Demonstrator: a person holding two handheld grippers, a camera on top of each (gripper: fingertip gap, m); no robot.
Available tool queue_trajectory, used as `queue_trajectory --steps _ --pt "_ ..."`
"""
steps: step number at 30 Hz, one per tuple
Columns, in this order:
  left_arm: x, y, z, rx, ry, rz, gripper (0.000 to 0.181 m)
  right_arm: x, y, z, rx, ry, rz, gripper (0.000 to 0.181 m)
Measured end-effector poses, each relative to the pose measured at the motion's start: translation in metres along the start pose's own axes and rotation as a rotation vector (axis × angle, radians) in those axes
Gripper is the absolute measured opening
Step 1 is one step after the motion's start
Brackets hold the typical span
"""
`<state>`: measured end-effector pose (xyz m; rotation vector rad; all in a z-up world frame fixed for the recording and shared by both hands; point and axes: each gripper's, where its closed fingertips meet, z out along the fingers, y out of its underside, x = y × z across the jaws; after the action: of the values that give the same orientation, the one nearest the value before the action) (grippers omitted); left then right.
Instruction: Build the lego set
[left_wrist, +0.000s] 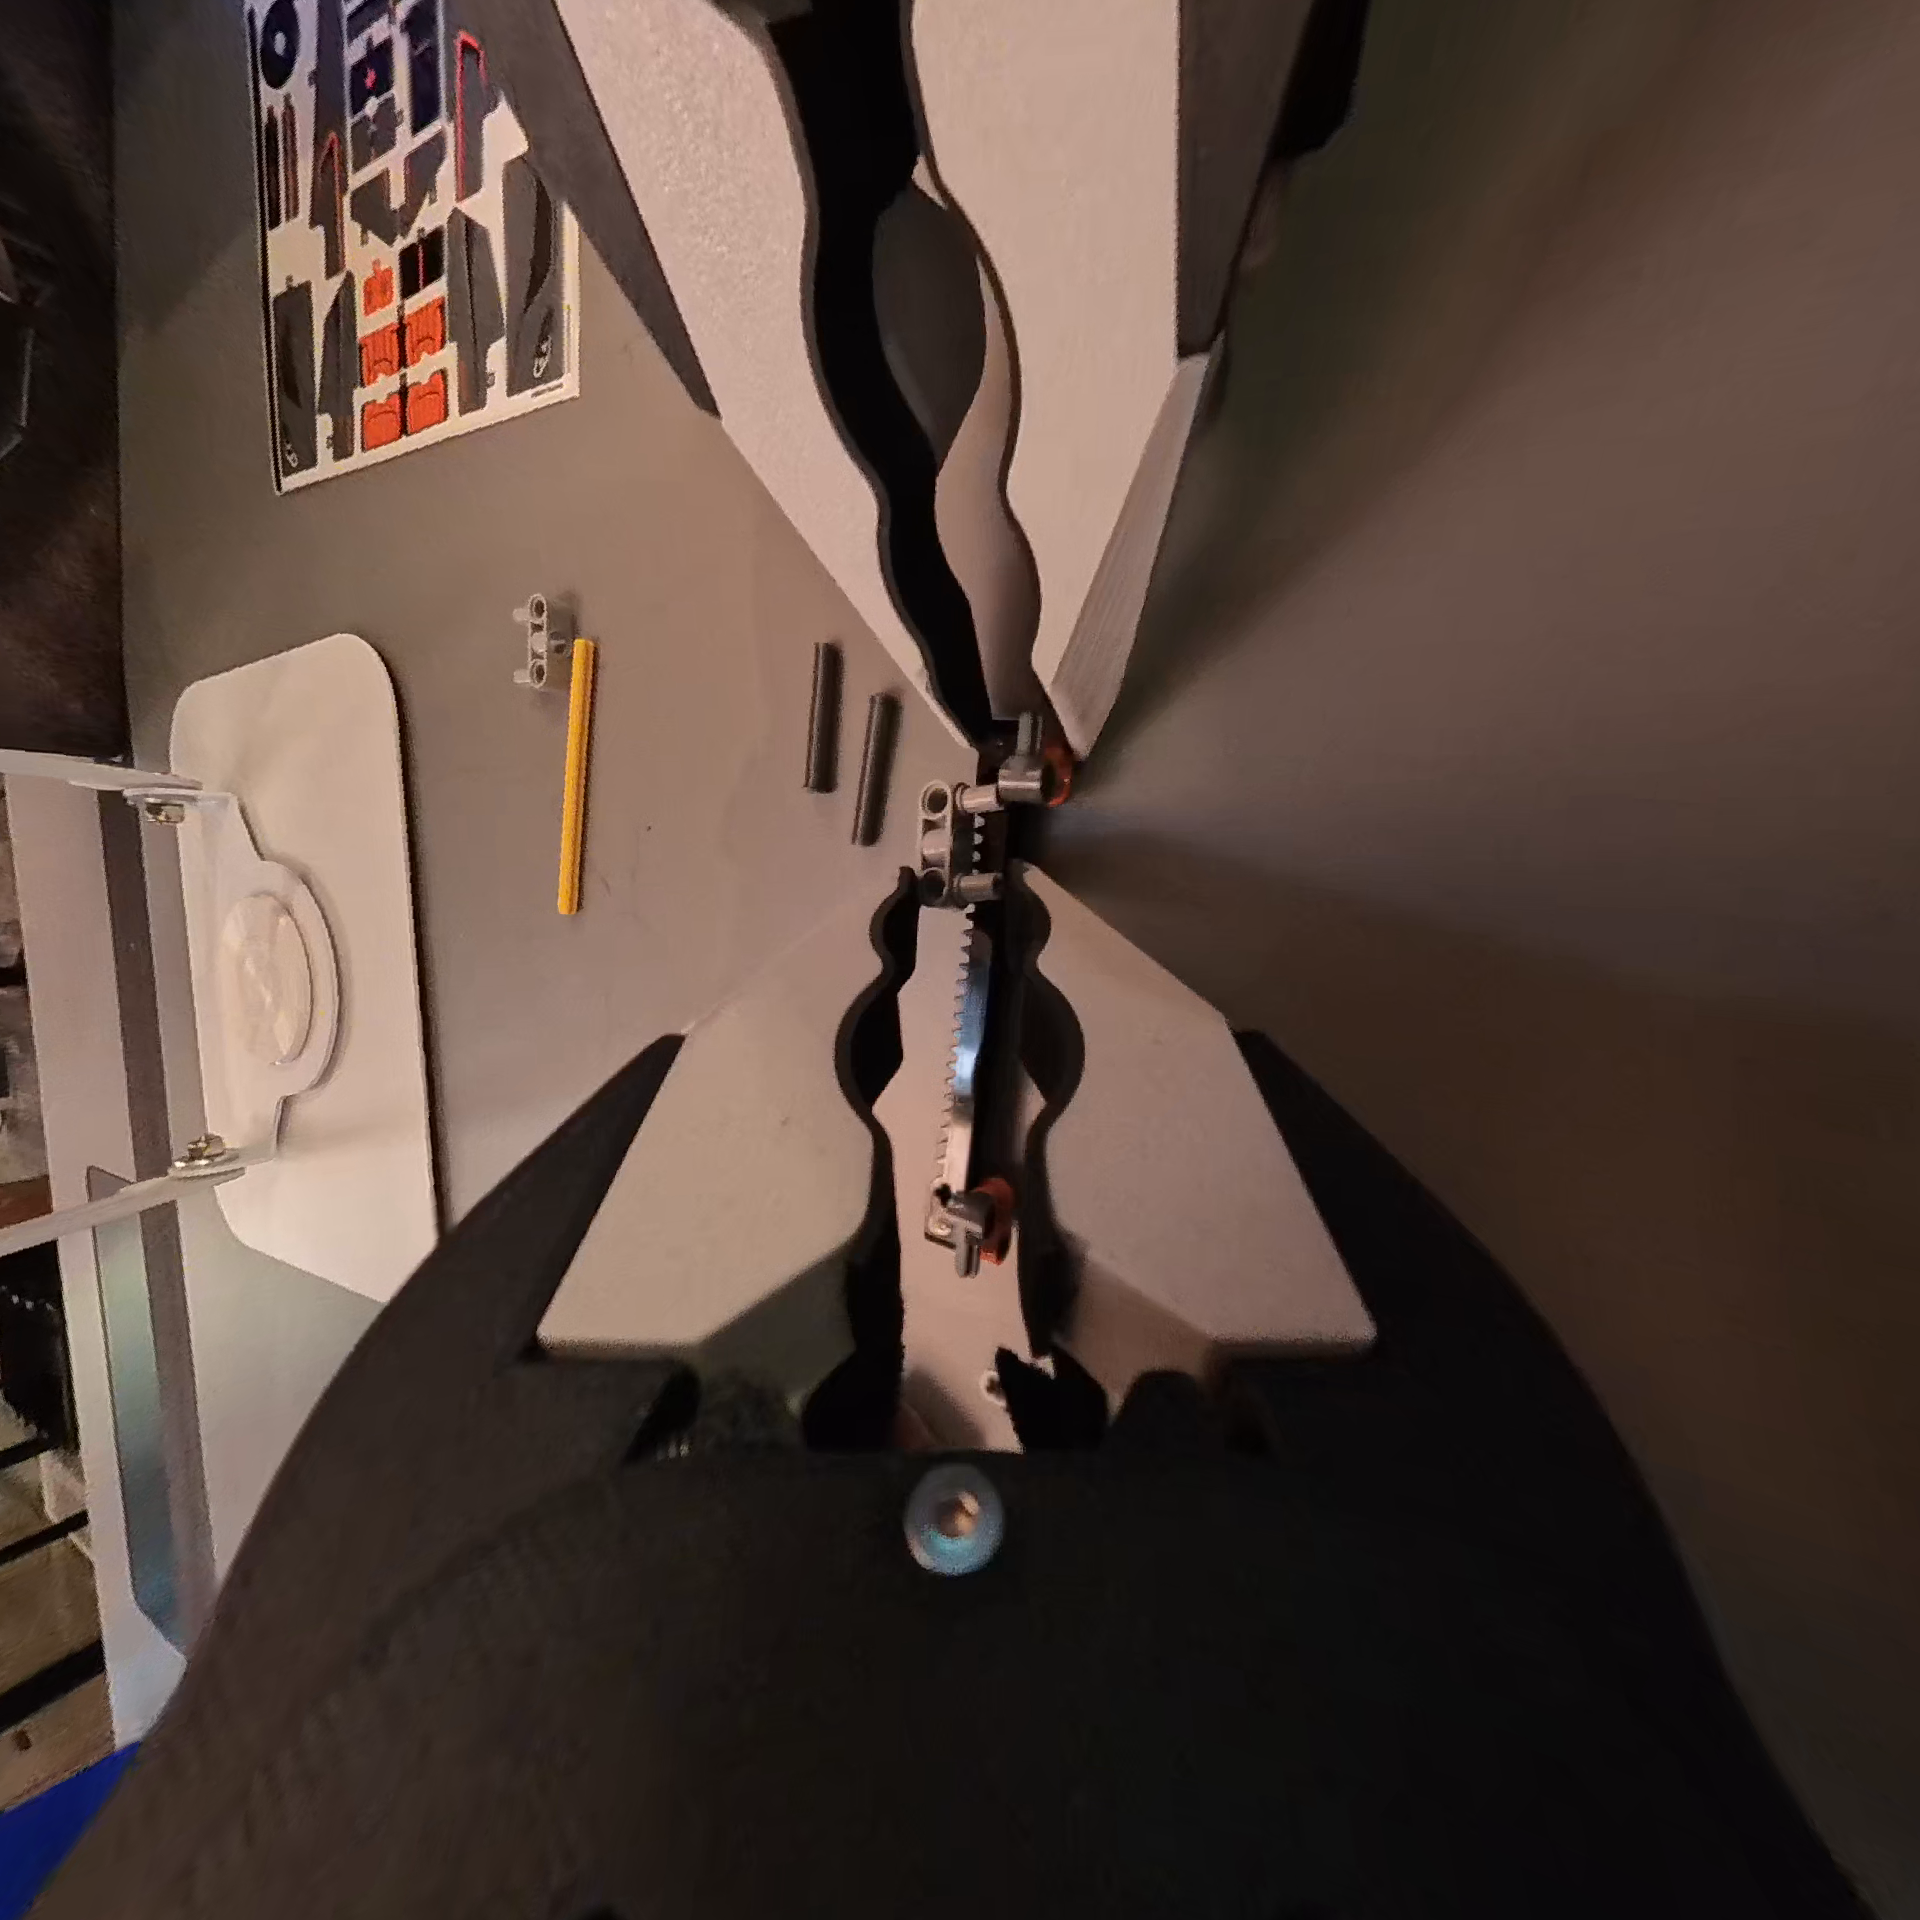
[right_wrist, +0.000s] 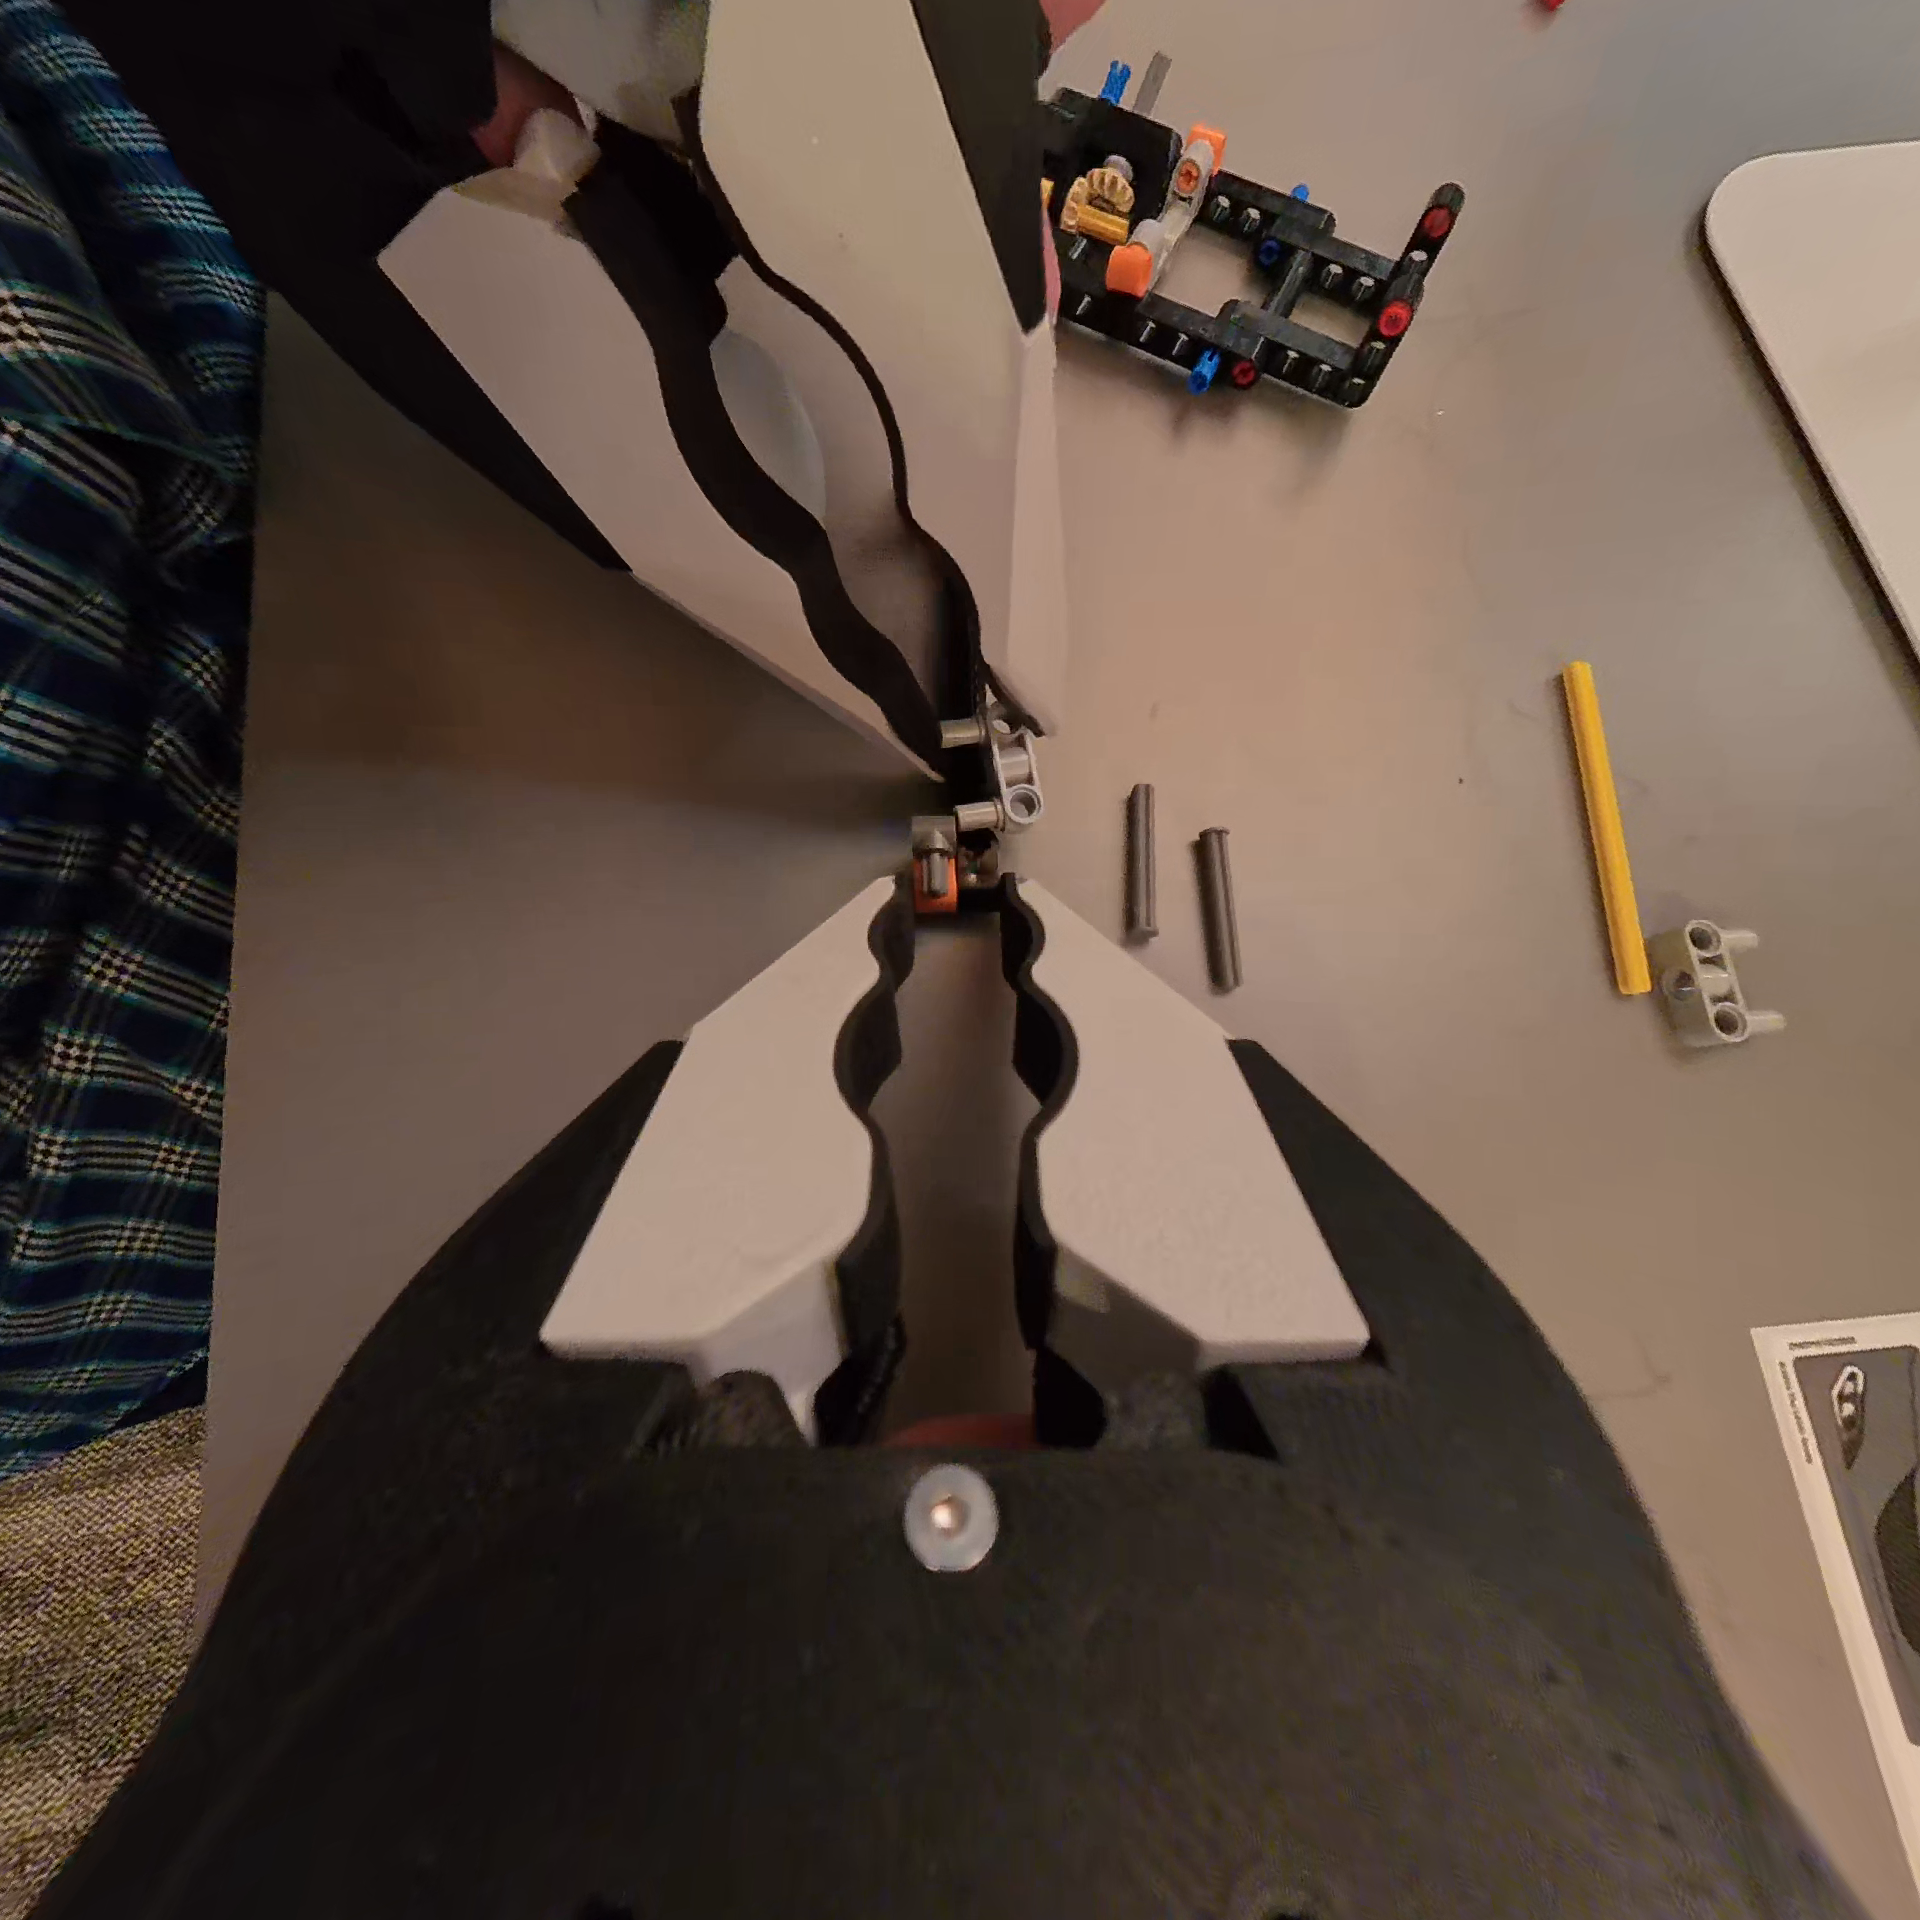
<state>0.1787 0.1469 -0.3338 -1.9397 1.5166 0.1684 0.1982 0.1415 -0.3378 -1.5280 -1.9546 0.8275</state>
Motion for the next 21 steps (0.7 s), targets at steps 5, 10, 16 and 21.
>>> queue_trajectory --steps 5,10,16,21 --pt "0.0011 -0.0009 0.0015 0.011 0.016 0.023 0.014 -0.0007 0.0013 -0.0003 -0.004 -0.025 -0.011 0.013" --pt "-0.0002 -0.0011 0.0030 0.018 0.022 0.027 0.014 -0.0001 0.0014 -0.0006 -0.001 -0.036 -0.013 0.013" --pt "-0.0006 -0.0021 0.0034 0.033 0.046 0.022 0.014 0.0007 0.0020 -0.0008 -0.004 -0.048 -0.019 0.014" --pt "-0.0002 -0.0032 0.0042 0.040 0.050 0.026 0.014 0.0010 0.0028 -0.0017 -0.004 -0.062 -0.030 0.014"
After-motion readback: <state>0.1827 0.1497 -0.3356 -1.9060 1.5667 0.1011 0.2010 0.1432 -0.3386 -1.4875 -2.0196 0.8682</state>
